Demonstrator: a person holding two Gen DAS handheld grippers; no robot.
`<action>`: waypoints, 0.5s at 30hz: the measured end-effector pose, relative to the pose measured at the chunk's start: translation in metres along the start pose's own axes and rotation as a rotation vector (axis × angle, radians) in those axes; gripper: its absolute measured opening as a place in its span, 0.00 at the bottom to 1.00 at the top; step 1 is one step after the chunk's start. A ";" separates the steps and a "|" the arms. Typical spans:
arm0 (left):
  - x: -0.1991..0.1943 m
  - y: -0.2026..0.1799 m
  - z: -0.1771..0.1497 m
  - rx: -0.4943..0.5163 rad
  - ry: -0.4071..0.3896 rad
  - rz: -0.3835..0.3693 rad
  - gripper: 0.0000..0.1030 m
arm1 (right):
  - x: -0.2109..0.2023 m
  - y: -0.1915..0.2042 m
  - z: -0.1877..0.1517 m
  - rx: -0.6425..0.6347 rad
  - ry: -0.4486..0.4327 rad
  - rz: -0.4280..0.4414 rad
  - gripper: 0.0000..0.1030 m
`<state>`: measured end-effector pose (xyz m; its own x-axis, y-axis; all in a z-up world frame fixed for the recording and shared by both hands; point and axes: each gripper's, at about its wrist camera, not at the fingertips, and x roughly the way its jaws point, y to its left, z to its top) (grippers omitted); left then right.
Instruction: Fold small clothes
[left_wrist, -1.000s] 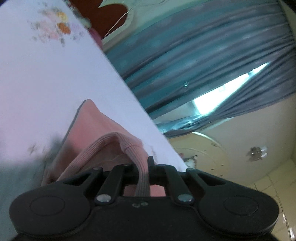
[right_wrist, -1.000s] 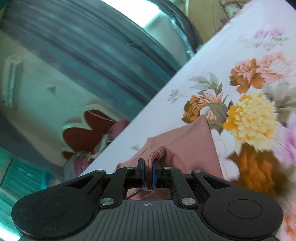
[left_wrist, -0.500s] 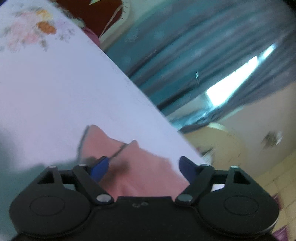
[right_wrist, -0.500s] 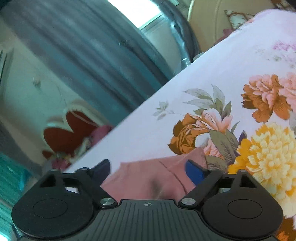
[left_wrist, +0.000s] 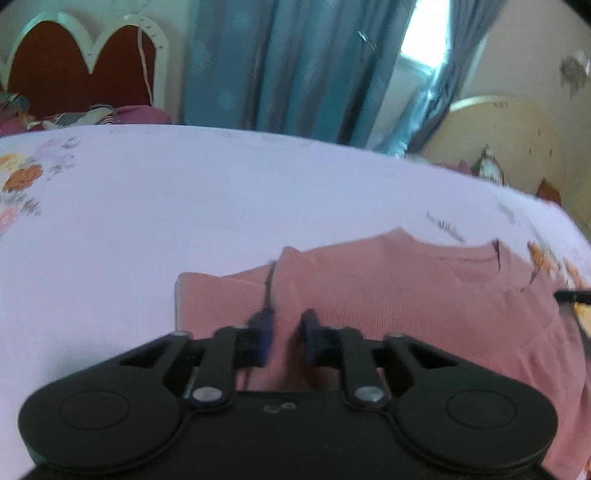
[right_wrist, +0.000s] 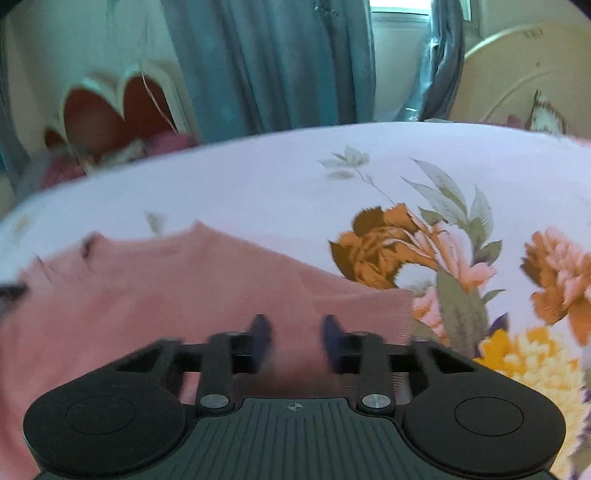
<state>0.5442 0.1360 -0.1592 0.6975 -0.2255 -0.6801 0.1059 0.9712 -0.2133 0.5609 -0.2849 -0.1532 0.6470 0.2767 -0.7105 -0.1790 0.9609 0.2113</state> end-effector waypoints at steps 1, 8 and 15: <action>-0.006 0.003 -0.004 -0.021 -0.026 -0.010 0.12 | -0.004 -0.007 -0.001 0.032 -0.017 0.019 0.06; -0.005 0.017 -0.009 -0.236 -0.084 -0.013 0.07 | -0.015 -0.023 -0.011 0.126 -0.142 -0.034 0.04; -0.009 0.008 0.006 -0.157 -0.032 0.037 0.46 | -0.008 -0.017 -0.010 0.182 -0.093 -0.131 0.43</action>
<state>0.5431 0.1460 -0.1507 0.7212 -0.1846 -0.6677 -0.0311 0.9543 -0.2974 0.5516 -0.3038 -0.1575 0.7231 0.1399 -0.6765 0.0420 0.9686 0.2452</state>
